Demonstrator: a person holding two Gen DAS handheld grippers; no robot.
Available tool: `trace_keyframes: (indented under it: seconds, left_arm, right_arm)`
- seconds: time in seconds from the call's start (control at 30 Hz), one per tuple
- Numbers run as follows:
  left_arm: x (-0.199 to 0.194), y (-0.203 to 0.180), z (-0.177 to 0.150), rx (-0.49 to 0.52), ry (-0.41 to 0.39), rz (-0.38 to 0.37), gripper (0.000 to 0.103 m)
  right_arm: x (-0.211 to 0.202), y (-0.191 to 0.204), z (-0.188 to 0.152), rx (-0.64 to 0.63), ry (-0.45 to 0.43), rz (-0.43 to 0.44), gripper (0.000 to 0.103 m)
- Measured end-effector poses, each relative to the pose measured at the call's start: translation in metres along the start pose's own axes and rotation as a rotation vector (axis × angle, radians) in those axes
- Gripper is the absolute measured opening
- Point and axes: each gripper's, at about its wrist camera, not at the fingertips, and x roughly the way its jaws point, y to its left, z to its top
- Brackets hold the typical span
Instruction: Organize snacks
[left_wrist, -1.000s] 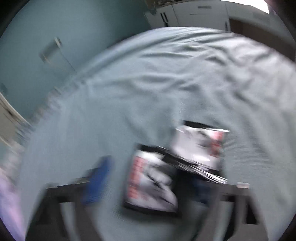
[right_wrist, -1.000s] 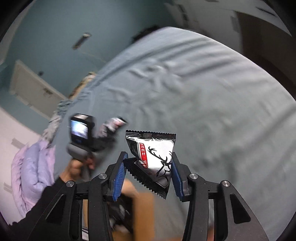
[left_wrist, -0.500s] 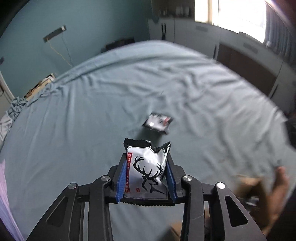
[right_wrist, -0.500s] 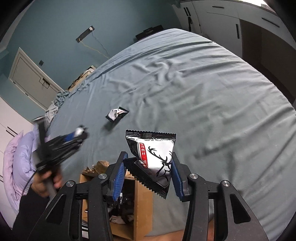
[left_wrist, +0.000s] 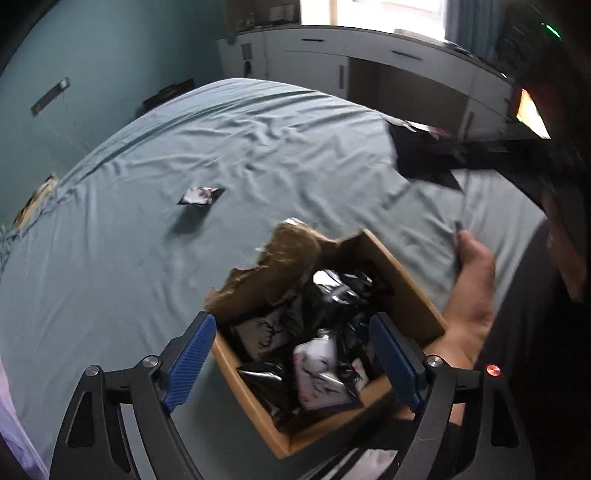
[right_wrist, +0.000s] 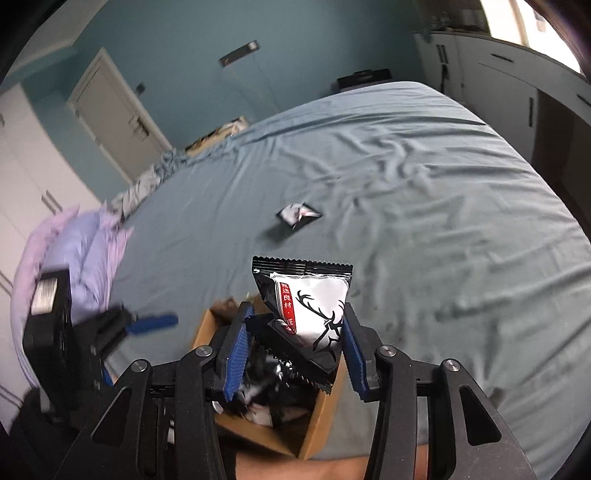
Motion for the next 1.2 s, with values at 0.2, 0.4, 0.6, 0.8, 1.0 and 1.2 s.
trace_keyframes:
  seconds: [0.2, 0.4, 0.6, 0.8, 1.0, 1.2]
  left_arm:
    - [0.008, 0.055, -0.005, -0.273, 0.027, 0.119, 0.088]
    - [0.016, 0.064, -0.010, -0.272, 0.058, 0.276, 0.088]
    - [0.015, 0.058, -0.009, -0.235, 0.057, 0.280, 0.088]
    - [0.020, 0.052, -0.007, -0.208, 0.073, 0.279, 0.088]
    - [0.021, 0.051, -0.006, -0.202, 0.077, 0.284, 0.088]
    - [0.024, 0.050, -0.007, -0.203, 0.093, 0.291, 0.088]
  right_arm:
    - [-0.002, 0.009, -0.002, -0.015, 0.016, 0.053, 0.046]
    - [0.021, 0.030, -0.005, -0.137, 0.109, 0.045, 0.046]
    - [0.044, 0.043, -0.002, -0.172, 0.176, -0.018, 0.052]
    - [0.036, 0.039, 0.006, -0.134, 0.125, -0.055, 0.057]
    - [0.034, 0.016, 0.010, -0.008, 0.108, -0.131, 0.060]
    - [0.035, 0.013, 0.010, 0.041, 0.118, -0.147, 0.060]
